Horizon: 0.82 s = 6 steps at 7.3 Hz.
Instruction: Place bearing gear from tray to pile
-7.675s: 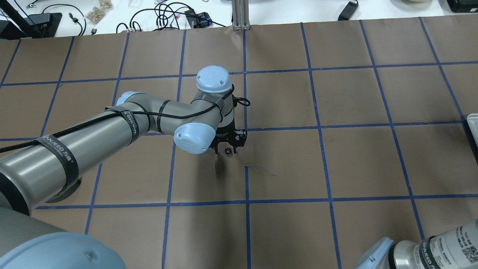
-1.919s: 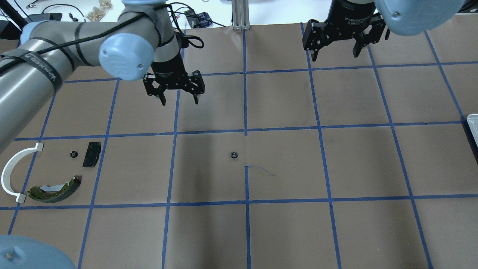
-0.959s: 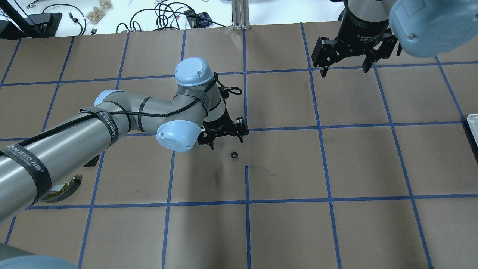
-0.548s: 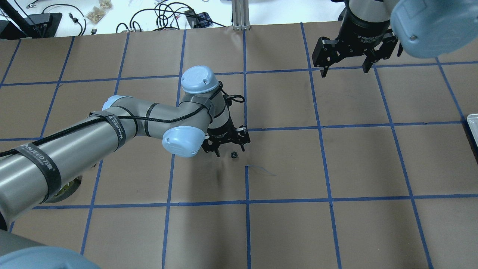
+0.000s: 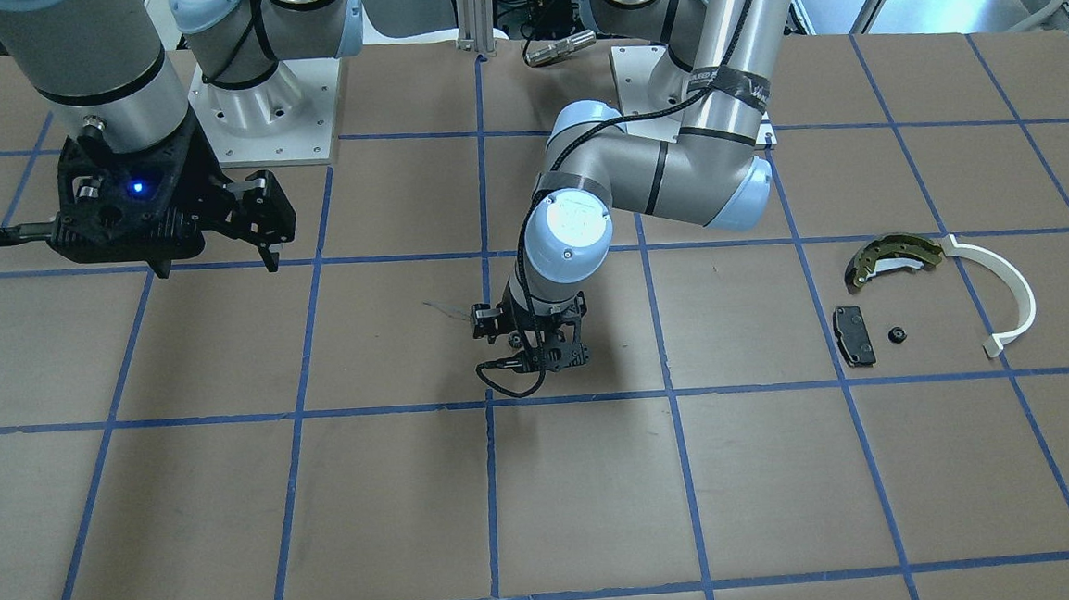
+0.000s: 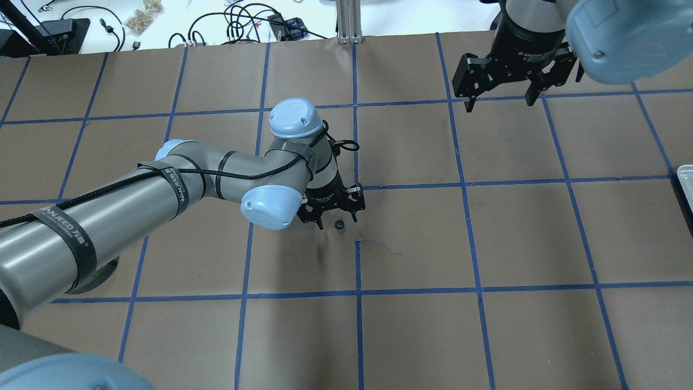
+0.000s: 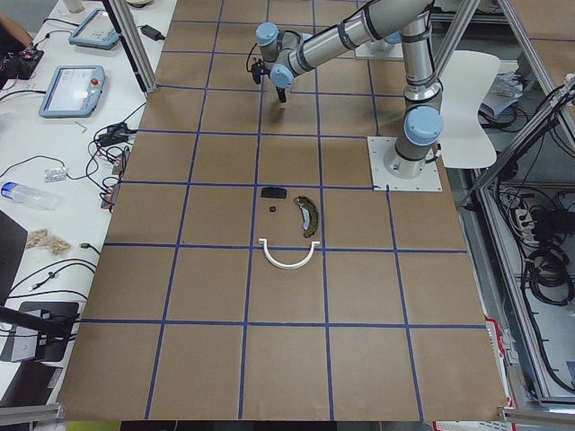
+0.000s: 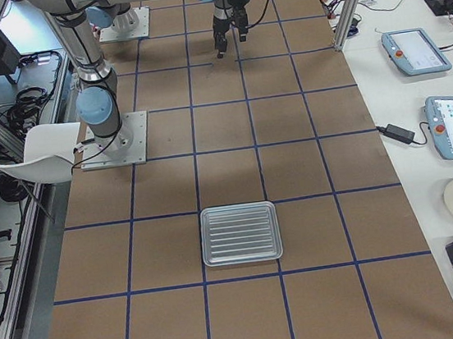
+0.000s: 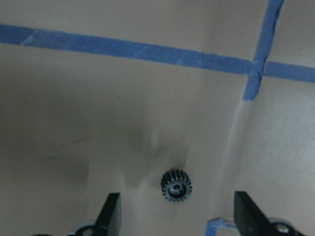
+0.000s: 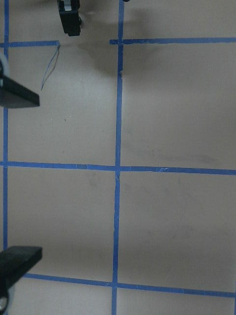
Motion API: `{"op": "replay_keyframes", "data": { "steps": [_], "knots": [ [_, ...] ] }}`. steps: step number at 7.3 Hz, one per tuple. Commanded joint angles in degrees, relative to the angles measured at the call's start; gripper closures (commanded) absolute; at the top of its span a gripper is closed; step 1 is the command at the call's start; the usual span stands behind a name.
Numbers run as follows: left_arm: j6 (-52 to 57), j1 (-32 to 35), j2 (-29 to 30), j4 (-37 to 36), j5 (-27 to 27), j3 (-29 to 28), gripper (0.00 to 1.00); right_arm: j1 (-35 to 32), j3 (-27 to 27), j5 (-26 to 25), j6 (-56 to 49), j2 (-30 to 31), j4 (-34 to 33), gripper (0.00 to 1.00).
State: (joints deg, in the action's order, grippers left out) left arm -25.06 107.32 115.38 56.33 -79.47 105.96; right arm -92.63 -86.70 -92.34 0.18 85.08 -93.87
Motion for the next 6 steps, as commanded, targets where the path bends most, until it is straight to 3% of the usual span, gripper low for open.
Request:
{"op": "replay_keyframes", "data": {
  "steps": [1,3,4,6],
  "knots": [
    [-0.3,0.1,0.4,0.1,-0.1,0.0,0.60,-0.1,0.0,0.0,0.0,0.0,0.0,0.00],
    [-0.3,0.1,0.5,0.4,-0.2,0.2,0.79,-0.1,0.0,-0.1,0.1,0.0,0.0,0.00],
    [-0.3,0.1,0.5,0.4,-0.2,0.0,1.00,-0.1,0.0,0.0,0.3,0.0,-0.1,0.00],
    [0.4,-0.5,-1.3,2.8,-0.4,-2.7,1.00,-0.1,0.0,0.0,0.1,-0.1,-0.1,0.00]
  ]
}}
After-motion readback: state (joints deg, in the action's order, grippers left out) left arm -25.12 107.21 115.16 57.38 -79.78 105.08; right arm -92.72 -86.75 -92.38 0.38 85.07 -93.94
